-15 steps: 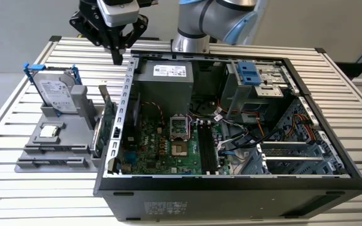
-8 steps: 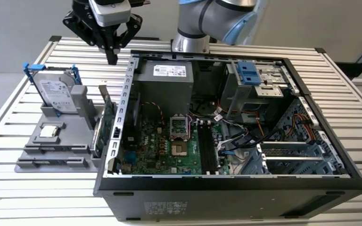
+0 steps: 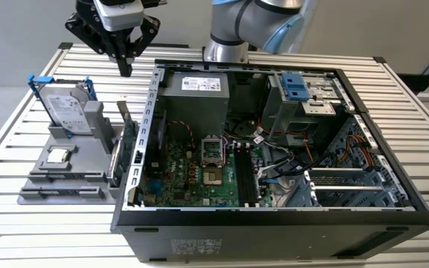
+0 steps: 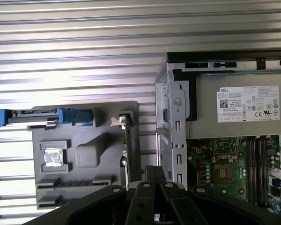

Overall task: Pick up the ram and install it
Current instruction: 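Reach for the ram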

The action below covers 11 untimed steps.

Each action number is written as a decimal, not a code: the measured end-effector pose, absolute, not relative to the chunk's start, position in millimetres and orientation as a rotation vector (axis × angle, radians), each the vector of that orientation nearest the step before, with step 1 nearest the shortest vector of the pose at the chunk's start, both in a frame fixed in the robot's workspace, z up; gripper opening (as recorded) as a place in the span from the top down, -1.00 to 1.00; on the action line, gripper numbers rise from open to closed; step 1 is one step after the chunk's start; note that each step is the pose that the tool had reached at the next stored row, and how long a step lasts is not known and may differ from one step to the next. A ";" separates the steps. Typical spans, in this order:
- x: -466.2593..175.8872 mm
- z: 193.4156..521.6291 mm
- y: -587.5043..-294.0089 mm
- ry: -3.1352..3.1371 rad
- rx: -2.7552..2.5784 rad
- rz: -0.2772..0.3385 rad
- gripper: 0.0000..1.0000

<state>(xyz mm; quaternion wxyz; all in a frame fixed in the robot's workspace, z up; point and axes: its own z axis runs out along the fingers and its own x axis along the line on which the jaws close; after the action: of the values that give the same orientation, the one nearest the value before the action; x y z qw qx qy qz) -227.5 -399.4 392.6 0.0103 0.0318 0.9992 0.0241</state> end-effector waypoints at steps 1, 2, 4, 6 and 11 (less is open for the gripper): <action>-229.0 392.6 -399.4 3.119 0.099 0.075 1.00; -230.5 392.6 -399.4 3.119 0.099 0.075 1.00; -233.3 392.6 -399.4 3.119 0.098 0.075 1.00; -235.9 392.6 -399.4 3.119 0.098 0.075 1.00; -242.9 392.6 -399.4 3.119 0.096 0.075 1.00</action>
<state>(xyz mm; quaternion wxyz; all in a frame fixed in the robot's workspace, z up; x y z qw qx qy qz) -242.9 -399.4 392.6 0.0102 0.0309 0.9992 0.0241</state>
